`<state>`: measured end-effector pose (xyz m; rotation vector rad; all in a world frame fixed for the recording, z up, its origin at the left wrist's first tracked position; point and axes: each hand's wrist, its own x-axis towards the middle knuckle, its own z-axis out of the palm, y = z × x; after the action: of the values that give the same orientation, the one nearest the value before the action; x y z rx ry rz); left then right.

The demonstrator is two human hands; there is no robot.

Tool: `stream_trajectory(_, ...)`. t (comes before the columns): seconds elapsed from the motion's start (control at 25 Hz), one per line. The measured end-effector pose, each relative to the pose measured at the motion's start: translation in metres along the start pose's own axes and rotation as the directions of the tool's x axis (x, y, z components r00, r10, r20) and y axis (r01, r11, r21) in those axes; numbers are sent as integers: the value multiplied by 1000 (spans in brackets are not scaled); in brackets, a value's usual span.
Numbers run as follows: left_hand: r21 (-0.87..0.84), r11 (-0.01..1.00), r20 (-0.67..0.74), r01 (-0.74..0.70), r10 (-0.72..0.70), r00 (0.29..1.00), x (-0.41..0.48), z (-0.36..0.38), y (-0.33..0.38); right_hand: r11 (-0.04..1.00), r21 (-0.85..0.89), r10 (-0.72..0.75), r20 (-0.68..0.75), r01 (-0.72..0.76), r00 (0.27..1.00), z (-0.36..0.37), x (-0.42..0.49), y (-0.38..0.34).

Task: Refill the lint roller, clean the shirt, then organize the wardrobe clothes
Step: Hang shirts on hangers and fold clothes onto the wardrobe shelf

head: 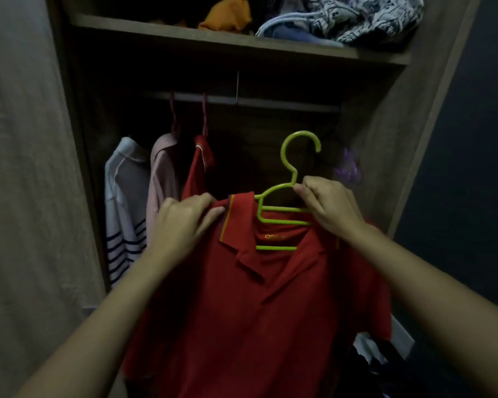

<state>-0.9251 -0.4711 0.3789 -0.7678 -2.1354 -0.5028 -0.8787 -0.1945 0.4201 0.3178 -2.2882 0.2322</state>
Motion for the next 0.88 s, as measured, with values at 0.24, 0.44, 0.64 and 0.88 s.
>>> stream_trajectory(0.24,-303,951,-99,68,-102,990,11,-24,-47,967,213,128,64,-139,990,-6,10,44)
stream_trajectory(0.44,-393,910,-30,134,-158,987,24,-28,-50,876,440,74,282,-198,957,-9,20,58)
stream_trajectory(0.64,-433,881,171,192,-129,977,24,-33,-64,775,568,189,208,-276,960,1,19,66)
stream_trajectory(0.88,-351,935,-34,49,-65,997,8,-7,-62,880,424,73,326,-215,942,2,26,53)
